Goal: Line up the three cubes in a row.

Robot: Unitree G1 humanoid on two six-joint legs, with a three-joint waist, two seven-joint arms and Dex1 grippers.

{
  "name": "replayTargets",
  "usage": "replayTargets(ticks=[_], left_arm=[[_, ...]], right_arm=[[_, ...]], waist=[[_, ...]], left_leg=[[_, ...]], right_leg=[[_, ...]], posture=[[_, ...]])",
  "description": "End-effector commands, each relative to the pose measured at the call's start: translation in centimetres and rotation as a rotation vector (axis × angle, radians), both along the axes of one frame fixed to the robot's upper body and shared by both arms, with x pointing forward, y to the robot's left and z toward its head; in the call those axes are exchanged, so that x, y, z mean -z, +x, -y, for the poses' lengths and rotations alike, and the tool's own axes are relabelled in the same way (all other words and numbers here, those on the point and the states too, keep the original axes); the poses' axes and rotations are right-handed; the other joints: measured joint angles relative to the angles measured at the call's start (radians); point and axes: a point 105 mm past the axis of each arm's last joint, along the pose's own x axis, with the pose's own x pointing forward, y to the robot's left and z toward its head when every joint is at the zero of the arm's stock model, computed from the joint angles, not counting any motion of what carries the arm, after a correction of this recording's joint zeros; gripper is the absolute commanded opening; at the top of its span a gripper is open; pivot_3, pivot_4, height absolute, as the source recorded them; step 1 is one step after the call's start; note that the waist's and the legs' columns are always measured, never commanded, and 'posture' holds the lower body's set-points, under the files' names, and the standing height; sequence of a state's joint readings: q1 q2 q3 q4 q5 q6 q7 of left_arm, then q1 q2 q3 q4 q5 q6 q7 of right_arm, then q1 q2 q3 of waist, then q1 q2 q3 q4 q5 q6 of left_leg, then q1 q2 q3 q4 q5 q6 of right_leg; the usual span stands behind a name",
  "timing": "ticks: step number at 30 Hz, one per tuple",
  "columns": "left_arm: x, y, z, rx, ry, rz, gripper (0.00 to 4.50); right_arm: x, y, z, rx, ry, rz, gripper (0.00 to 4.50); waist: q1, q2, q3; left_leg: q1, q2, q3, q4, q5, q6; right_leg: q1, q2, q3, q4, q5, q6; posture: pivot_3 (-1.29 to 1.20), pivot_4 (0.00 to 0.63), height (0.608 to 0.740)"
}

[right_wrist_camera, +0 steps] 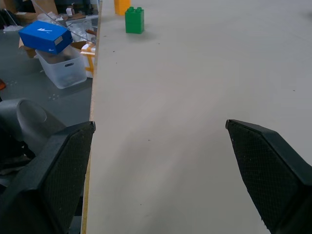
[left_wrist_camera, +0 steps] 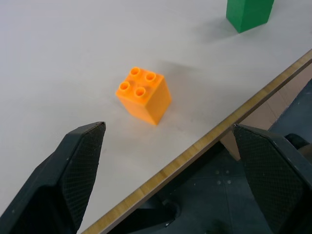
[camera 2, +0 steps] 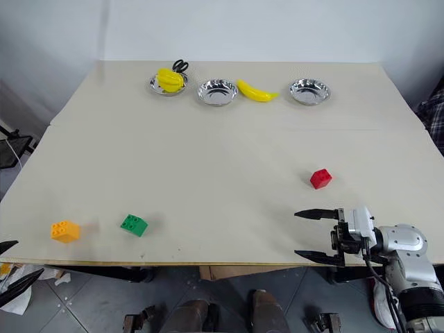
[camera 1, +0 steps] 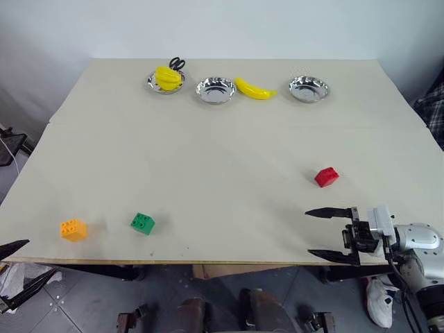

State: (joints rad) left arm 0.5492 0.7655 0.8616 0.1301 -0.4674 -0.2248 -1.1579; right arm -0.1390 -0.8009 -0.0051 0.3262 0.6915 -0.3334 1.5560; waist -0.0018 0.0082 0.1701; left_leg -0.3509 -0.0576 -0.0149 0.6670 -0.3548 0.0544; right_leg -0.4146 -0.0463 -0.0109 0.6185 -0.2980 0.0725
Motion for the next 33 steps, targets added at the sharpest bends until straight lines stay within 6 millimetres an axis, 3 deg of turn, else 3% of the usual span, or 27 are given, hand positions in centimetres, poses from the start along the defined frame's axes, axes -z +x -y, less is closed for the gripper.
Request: replayTargets(ticks=[1,7,11,13,18,22,26,29,33], left_arm=[[-0.6,-0.2,-0.1,-0.012,-0.005,0.02,4.43],[-1.4,0.2,0.7,0.022,-0.084,0.03,4.43],[-3.9,1.7,3.4,0.094,-0.228,0.062,4.43],[-4.8,2.6,5.6,0.134,-0.279,0.099,4.43],[-4.6,5.9,12.9,0.31,-0.317,0.147,4.43],[-4.1,8.2,16.9,0.395,-0.318,0.154,4.43],[-3.5,9.6,19.7,0.447,-0.344,0.144,4.43],[-2.6,9.7,20.3,0.462,-0.327,0.112,4.43],[-2.7,9.5,20.9,0.496,-0.324,0.123,4.43]], right_arm=[[-0.3,-0.3,0.0,-0.048,-0.007,0.035,4.5],[-0.5,0.2,0.3,-0.023,0.005,0.048,4.5],[-1.3,0.5,1.1,0.068,0.071,0.073,4.5],[-1.8,0.6,1.7,0.147,0.106,0.093,4.5],[-3.0,0.7,5.1,0.504,0.228,0.156,4.5],[-3.1,0.1,8.7,0.813,0.292,0.212,4.5],[-1.5,-0.7,11.0,1.032,0.286,0.176,4.5],[-1.2,-0.2,10.9,1.089,0.288,0.133,4.5],[-1.8,2.0,8.6,1.063,0.259,0.062,4.5]], waist=[[0.0,0.0,0.0],[0.0,0.0,0.0],[0.004,-0.001,0.0],[0.008,-0.001,0.0],[0.026,0.001,-0.001],[0.025,0.001,-0.001],[0.024,0.003,-0.002],[0.01,0.004,-0.003],[-0.003,0.004,-0.003]], left_leg=[[0.0,0.0,0.0,0.0,0.0,0.0],[0.0,0.0,0.0,0.0,0.0,0.0],[0.0,0.0,0.0,0.0,0.0,0.0],[0.0,0.0,-0.002,0.001,0.0,-0.001],[0.0,0.0,-0.001,0.001,0.001,-0.002],[0.001,0.0,-0.001,0.001,0.002,-0.004],[0.001,0.0,-0.001,0.001,0.003,-0.006],[0.001,0.0,0.0,0.0,0.003,-0.006],[0.002,0.0,0.0,0.0,0.003,-0.006]], right_leg=[[0.0,0.0,0.0,0.0,0.0,0.0],[0.0,0.0,0.0,0.0,0.0,0.0],[0.0,0.0,0.0,0.0,0.0,0.0],[0.001,0.0,0.0,0.0,0.0,0.0],[0.001,0.0,0.001,0.0,0.001,0.001],[0.001,0.001,0.001,0.002,0.001,0.001],[0.001,0.001,0.001,0.004,0.001,0.001],[0.001,0.002,0.002,0.004,0.001,0.001],[0.001,0.002,0.003,0.005,0.0,0.001]], posture=[[0.0,0.15,0.74],[0.0,0.15,0.74],[0.0,0.15,0.74],[0.0,0.15,0.74],[0.0,0.15,0.74],[0.0,0.15,0.74],[0.0,0.15,0.74],[0.0,0.15,0.74],[0.0,0.15,0.74]])
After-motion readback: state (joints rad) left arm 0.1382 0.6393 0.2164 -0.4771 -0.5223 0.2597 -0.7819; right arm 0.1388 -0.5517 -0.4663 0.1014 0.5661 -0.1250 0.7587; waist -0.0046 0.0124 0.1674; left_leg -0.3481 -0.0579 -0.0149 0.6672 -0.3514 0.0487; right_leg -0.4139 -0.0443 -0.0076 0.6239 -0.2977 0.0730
